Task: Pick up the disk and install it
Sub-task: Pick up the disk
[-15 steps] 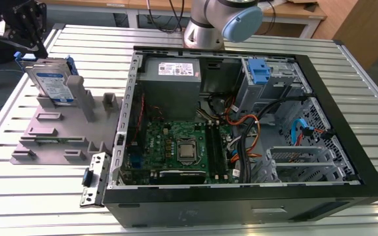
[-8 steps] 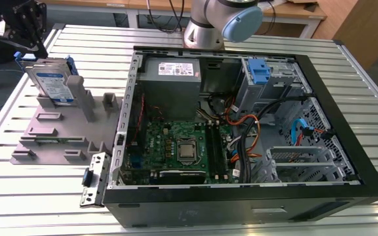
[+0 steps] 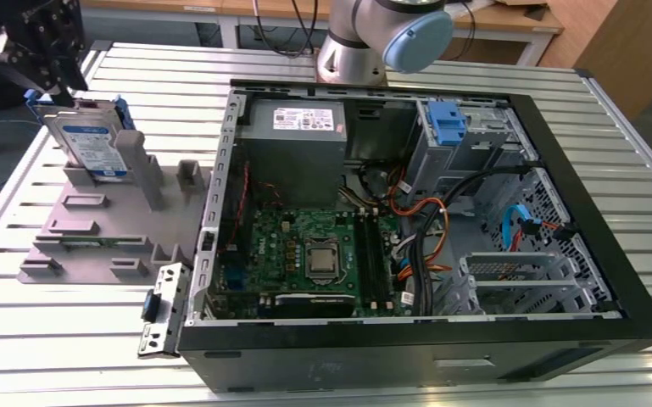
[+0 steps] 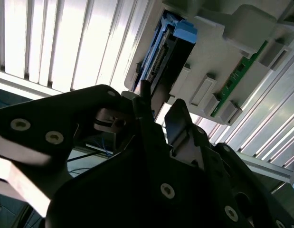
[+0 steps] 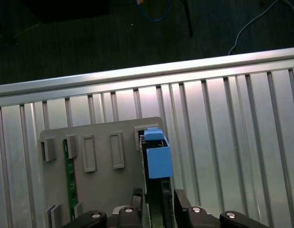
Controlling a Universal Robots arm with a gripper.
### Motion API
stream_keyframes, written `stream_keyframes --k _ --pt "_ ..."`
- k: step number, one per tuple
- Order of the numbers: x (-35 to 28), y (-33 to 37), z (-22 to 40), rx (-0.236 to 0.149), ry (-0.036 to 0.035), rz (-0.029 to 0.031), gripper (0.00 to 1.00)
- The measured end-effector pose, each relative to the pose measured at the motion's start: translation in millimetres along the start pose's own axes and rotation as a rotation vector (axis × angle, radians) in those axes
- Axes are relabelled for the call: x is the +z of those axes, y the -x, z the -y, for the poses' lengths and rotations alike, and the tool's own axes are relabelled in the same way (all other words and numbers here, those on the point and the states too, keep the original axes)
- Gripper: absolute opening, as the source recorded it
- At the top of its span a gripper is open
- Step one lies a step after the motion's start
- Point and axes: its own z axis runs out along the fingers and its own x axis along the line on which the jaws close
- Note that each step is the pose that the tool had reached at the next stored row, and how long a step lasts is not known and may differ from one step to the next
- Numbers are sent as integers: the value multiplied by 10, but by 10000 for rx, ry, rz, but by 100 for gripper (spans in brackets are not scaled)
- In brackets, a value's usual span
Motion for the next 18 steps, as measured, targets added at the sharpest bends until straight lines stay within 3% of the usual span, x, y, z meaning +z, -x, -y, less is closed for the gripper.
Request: stream_keyframes --k 2,5,6,18 --pt "0 0 0 -1 0 0 47" --pt "0 0 0 -5 1 0 53" --pt "0 0 0 -5 1 -1 59" --pt "13 0 0 -8 0 0 59"
